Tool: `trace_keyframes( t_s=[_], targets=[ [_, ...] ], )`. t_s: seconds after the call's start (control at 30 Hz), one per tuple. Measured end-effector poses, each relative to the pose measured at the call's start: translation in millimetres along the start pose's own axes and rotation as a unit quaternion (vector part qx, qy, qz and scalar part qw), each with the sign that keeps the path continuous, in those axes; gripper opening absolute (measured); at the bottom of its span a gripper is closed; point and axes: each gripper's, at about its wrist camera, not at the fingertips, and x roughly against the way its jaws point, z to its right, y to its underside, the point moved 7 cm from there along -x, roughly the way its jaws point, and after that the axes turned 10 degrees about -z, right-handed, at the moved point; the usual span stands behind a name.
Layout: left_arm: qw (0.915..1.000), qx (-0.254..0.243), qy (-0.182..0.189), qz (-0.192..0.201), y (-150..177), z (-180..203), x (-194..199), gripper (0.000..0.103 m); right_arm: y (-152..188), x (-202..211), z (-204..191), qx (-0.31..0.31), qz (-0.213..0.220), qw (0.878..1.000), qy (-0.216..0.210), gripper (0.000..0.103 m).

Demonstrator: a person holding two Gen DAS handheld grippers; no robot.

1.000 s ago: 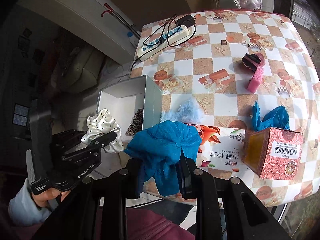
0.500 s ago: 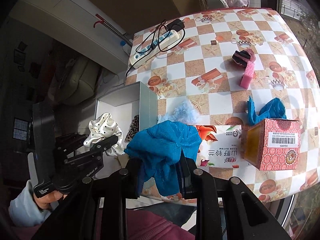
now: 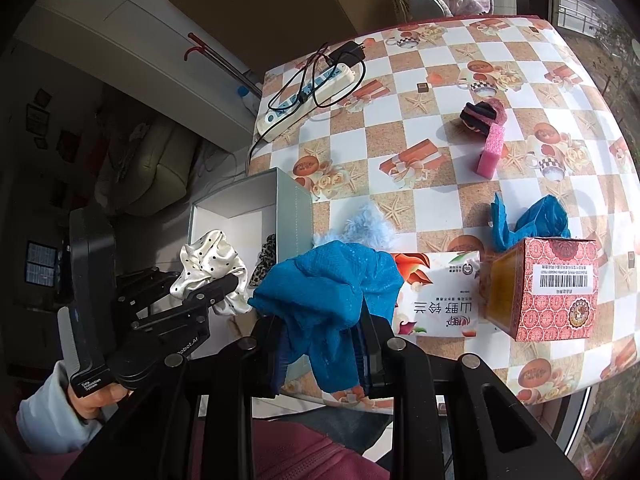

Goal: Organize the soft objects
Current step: 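Move the left tool's scrunchie and the right tool's glove over the box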

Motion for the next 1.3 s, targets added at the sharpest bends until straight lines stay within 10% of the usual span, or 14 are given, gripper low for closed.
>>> trace_keyframes(
  t_s=[0.87, 1.3],
  targets=[
    [0.9990, 0.040, 0.018, -0.002, 11, -15, -4, 0.022, 1, -19, -8, 0.021, -0.031, 0.999, 0.011, 0.028],
    [0.9899, 0.137, 0.036, 0.004, 35, -48, -10, 0.022, 0, -39, -26, 0.067, -0.081, 0.994, 0.023, 0.028]
  ],
)
